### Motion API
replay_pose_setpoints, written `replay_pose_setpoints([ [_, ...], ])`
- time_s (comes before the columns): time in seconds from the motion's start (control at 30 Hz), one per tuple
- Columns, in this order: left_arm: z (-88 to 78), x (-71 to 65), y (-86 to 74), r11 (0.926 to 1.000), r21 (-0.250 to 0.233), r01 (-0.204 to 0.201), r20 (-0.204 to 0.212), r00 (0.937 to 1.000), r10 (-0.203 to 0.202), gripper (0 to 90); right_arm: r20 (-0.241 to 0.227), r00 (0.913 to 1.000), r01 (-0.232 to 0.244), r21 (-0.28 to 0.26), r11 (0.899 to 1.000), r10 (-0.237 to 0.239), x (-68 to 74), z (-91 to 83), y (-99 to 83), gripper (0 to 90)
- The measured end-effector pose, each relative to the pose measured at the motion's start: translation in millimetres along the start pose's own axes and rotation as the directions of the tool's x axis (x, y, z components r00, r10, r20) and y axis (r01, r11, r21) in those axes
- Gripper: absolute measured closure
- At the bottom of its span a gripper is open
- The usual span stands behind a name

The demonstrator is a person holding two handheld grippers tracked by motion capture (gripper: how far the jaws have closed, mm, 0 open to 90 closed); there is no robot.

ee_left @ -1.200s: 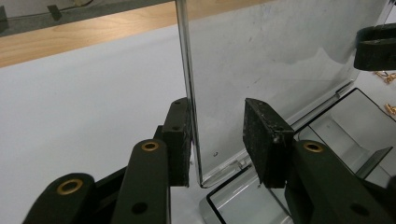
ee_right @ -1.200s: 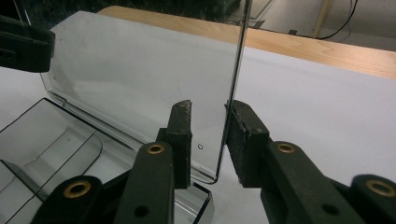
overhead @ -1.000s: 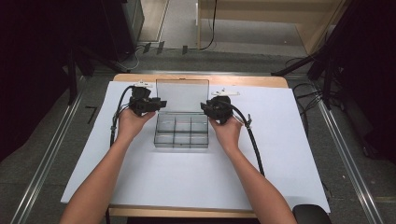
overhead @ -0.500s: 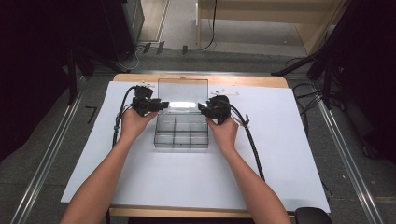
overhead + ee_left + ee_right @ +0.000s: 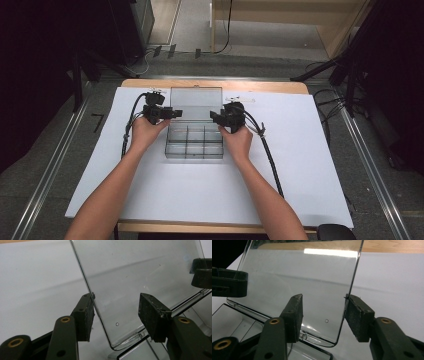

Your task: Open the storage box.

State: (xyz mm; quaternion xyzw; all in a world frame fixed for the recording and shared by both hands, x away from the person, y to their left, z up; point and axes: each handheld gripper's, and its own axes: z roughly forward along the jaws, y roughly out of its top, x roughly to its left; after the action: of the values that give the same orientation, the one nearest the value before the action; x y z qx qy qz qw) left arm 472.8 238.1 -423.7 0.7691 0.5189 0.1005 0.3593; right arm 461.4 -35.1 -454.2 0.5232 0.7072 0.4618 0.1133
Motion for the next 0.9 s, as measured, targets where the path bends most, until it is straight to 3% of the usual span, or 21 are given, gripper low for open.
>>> replay_pose_setpoints([
  [0.33,2.0,1.6,-0.6,0.9998,0.016,0.013,0.007,0.9999,-0.013,44.1,0.004,0.9993,-0.038,-0.006,0.999,0.038,1.4,4.4,-2.7,45.8],
  [0.57,3.4,3.5,-1.5,0.9993,0.029,0.026,0.010,0.9996,-0.026,42.7,-0.004,0.9957,-0.093,-0.006,0.996,0.093,-0.2,8.1,-4.5,44.6],
  [0.9,3.4,6.1,-2.4,0.9986,0.040,0.035,0.025,0.9990,-0.036,42.6,0.000,0.9935,-0.113,-0.010,0.994,0.113,-0.2,10.2,-6.3,43.2],
])
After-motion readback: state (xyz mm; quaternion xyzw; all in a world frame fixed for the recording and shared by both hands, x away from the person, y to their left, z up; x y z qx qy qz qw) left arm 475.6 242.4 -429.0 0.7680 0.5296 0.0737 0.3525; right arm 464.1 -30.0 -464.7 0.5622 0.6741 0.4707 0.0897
